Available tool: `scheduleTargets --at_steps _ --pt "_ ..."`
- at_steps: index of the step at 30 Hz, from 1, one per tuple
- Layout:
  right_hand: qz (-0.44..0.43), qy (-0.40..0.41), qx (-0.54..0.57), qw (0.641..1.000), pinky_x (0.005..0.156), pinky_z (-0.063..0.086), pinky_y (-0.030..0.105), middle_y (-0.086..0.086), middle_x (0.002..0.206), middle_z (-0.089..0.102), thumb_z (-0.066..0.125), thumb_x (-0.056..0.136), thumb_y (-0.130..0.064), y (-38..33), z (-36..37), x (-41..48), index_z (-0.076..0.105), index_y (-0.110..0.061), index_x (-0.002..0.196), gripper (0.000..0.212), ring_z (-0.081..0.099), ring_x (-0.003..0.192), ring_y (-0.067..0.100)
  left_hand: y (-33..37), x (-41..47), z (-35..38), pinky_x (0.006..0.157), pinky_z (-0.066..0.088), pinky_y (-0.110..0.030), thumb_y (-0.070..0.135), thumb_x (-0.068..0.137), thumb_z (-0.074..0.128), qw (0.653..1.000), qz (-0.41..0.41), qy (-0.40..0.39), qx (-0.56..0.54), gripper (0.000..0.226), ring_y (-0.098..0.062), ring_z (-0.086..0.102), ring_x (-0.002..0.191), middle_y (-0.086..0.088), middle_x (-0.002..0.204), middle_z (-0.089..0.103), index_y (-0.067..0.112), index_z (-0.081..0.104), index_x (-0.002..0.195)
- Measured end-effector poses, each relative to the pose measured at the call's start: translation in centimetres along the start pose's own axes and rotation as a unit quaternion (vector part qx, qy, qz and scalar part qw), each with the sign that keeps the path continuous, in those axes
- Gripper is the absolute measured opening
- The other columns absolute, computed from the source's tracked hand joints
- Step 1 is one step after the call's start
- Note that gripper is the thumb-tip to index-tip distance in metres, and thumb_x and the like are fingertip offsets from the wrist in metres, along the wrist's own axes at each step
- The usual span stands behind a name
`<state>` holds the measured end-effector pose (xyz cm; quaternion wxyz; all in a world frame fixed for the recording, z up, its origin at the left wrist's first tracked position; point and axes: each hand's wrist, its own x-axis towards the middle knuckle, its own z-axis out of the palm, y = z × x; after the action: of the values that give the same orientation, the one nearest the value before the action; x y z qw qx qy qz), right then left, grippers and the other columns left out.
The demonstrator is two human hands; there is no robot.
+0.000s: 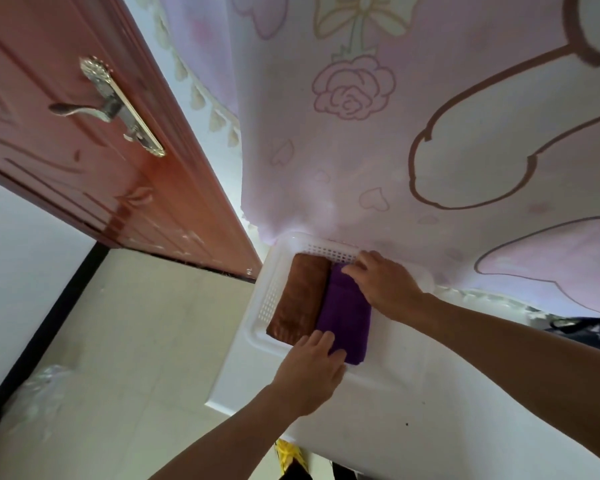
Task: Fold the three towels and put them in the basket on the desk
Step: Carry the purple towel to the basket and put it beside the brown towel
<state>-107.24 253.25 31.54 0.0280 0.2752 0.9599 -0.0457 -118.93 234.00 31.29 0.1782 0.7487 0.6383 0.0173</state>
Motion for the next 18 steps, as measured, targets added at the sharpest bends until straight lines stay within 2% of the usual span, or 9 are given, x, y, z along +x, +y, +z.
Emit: scheduleTargets --at_steps 2,4,6,10,15,18 --pt "0.005 -0.078 0.031 0.996 0.084 0.054 0.037 0.008 0.127 0.045 0.053 0.094 -0.012 -0.1 0.8 -0.1 0.045 -0.021 0.140 0.048 0.051 0.112 0.025 0.1 0.4 -0.6 0.098 0.039 -0.036 0.046 0.101 0.026 0.996 -0.018 -0.084 -0.011 0.046 -0.022 0.044 0.112 -0.004 0.125 0.047 0.022 0.048 0.133" --pt "0.033 -0.120 0.047 0.991 0.091 0.050 0.039 0.007 0.133 0.036 0.049 0.095 -0.011 -0.5 1.5 0.5 0.035 -0.024 0.148 0.056 0.043 0.121 0.025 -0.2 0.9 -0.9 0.102 0.037 -0.039 0.052 0.100 0.020 0.989 -0.037 -0.141 0.013 0.052 -0.025 0.040 0.116 -0.007 0.132 0.042 0.025 0.040 0.140" --pt "0.064 -0.141 0.054 0.986 0.091 0.049 0.039 0.009 0.136 0.031 0.050 0.094 -0.009 -0.8 2.8 1.2 0.029 -0.023 0.151 0.062 0.037 0.125 0.027 -0.4 0.8 -0.5 0.102 0.036 -0.040 0.056 0.099 0.017 0.983 -0.049 -0.176 0.024 0.055 -0.027 0.040 0.116 -0.007 0.135 0.040 0.028 0.037 0.142" --pt "0.101 -0.143 -0.005 0.985 0.093 0.045 0.040 0.015 0.141 0.028 0.044 0.098 -0.021 -2.0 4.8 2.2 0.020 -0.020 0.153 0.060 0.034 0.127 0.032 -0.5 1.0 0.1 0.101 0.035 -0.042 0.061 0.096 0.016 0.980 -0.063 -0.187 0.027 0.059 -0.029 0.042 0.115 -0.006 0.136 0.041 0.030 0.038 0.141" --pt "0.119 -0.131 -0.065 0.982 0.100 0.041 0.039 0.014 0.144 0.027 0.042 0.099 -0.023 -3.0 5.6 2.2 0.018 -0.018 0.153 0.060 0.031 0.131 0.032 -0.6 1.2 0.2 0.104 0.034 -0.044 0.063 0.095 0.015 0.978 -0.068 -0.197 0.015 0.062 -0.030 0.042 0.119 -0.006 0.139 0.040 0.030 0.040 0.141" --pt "0.117 -0.174 0.001 0.978 0.106 0.038 0.043 0.014 0.148 0.026 0.044 0.098 -0.020 -2.2 4.3 2.5 0.021 -0.024 0.153 0.061 0.031 0.134 0.034 -0.4 1.3 -0.2 0.104 0.032 -0.045 0.062 0.096 0.018 0.975 -0.065 -0.214 0.012 0.061 -0.031 0.041 0.123 -0.008 0.142 0.038 0.028 0.037 0.143"
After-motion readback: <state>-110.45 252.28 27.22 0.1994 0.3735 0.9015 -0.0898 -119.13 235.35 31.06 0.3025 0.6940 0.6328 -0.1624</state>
